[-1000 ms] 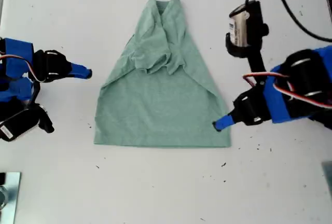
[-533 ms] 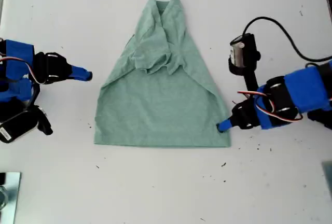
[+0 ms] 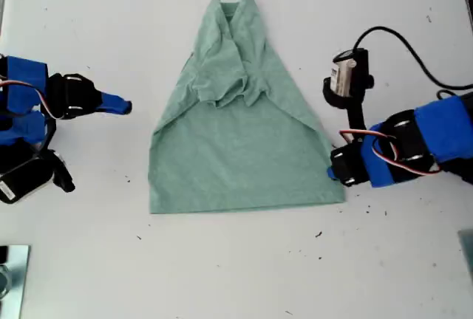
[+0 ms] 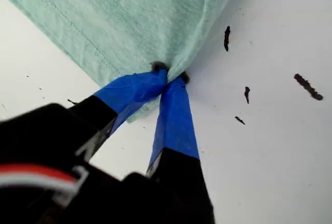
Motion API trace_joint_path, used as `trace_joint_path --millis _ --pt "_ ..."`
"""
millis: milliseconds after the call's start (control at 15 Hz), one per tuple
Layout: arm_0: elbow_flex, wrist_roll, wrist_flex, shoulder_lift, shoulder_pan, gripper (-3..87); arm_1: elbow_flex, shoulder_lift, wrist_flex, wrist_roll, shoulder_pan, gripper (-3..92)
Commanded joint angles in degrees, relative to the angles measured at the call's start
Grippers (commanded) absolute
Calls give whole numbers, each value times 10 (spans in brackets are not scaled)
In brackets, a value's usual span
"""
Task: Fold t shirt
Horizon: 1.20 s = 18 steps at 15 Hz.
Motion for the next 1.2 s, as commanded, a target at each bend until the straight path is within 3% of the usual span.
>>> trace_joint_path --millis 0,200,533,667,733,800,1000,1133 --pt "-3 -1 4 7 0 -1 7 57 84 17 -17 -2" --pt "-3 -1 4 11 0 -1 -175 149 313 11 -14 -2" --pt "-4 3 4 13 -3 -1 -599 -215 360 -37 -25 -2" --pt "-4 3 5 14 -4 -1 -636 -317 312 -19 -24 -3" --pt "-4 3 6 14 -3 -1 -602 -332 249 -11 -24 93" --pt "-4 1 7 15 -2 -1 -592 -337 233 -16 -25 312" --pt "-4 2 8 18 0 -1 -712 -215 330 -61 -27 292" --pt "-4 0 8 19 0 -1 -694 -92 374 -76 -23 292"
